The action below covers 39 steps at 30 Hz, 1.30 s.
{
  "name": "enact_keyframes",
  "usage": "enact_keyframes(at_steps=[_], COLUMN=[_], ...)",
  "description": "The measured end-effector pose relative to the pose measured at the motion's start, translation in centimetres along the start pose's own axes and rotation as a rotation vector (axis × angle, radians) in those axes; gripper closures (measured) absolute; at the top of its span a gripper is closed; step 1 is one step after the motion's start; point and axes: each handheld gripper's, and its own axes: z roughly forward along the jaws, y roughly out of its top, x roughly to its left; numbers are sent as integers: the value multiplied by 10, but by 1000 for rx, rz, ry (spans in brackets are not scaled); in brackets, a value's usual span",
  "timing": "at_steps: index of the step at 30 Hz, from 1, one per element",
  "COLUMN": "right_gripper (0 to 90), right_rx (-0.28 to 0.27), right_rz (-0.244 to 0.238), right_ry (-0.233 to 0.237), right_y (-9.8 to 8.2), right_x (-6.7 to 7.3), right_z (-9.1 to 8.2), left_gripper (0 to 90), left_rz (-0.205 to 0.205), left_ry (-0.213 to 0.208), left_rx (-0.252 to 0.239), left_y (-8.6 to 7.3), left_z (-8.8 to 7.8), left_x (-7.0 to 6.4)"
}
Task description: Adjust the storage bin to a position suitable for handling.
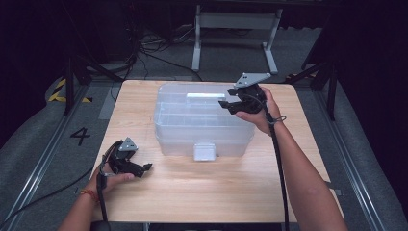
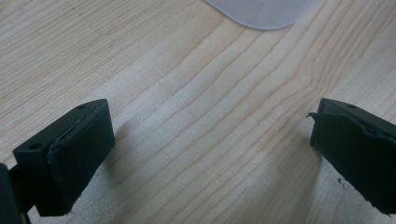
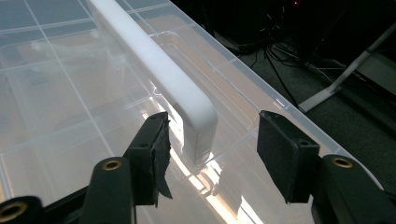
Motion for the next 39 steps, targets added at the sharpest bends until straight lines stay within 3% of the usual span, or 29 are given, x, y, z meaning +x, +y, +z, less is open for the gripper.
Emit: enact_keyframes(at_steps=[14,22,26,27,29,30,31,34,35,39], right_gripper=[739,754,754,754,753,753,753,752,752,751], right_rx=[27,44,53,55,58,60,59,60,62,64], right_rz=[-40,-49,-53,-49,-51,-50,-49,-42,-40,-28], right_ry=[19,37,46,48,52,53,50,56,55,61], right_y=[4,7,9,9,11,11,12,15,16,18], right_x=[5,4,2,1,1,0,0,-3,-4,-7], right_z=[8,7,7,7,7,7,7,7,7,7], left_gripper=[2,10,124,181,208,221,231,247,260,313], left_rz=[-6,-10,-24,-48,-38,-27,-52,-48,-16,11], left_ry=[6,9,21,43,43,54,48,57,74,73], left_rx=[-2,0,-10,-15,-3,-10,-21,-55,-71,-167], left_y=[0,0,-2,-1,-1,-2,-2,-1,4,18], left_z=[0,-1,-5,-7,-10,-11,-13,-21,-27,-39], left_x=[-1,-1,1,2,1,1,-2,-4,-8,-18])
